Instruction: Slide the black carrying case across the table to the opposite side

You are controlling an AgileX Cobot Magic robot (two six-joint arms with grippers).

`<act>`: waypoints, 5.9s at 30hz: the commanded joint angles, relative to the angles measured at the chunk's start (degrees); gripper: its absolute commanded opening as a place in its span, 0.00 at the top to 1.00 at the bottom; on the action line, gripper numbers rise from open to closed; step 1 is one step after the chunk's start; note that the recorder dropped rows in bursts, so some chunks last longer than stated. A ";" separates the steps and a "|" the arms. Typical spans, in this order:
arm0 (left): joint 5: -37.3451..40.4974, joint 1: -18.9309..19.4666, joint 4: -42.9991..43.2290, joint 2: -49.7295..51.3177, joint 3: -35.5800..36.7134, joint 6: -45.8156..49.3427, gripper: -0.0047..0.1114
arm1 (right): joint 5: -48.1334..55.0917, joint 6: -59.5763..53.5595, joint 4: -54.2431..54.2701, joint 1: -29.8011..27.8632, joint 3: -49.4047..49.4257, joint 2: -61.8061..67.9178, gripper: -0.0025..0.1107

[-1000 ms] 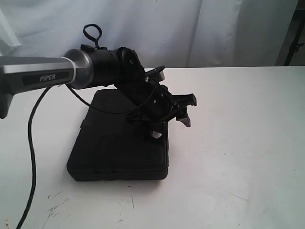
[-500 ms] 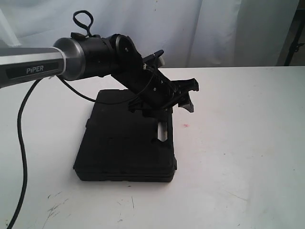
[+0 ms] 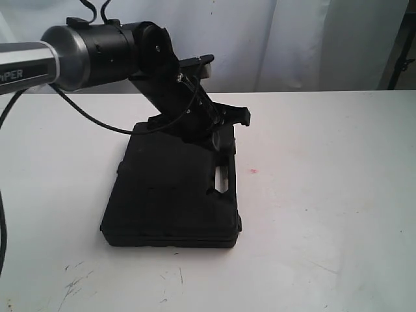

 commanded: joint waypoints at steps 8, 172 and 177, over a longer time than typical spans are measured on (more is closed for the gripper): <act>-15.01 0.05 2.07 -18.71 21.36 -0.32 0.96 | -0.21 -0.25 -0.08 -0.34 0.20 -0.37 0.98; -32.11 34.72 12.64 -120.19 96.23 7.24 0.96 | -30.93 30.08 21.82 -0.34 0.20 -0.37 0.98; -32.11 34.72 12.64 -120.19 96.23 7.24 0.96 | -14.44 27.46 19.09 0.02 -7.04 1.45 0.98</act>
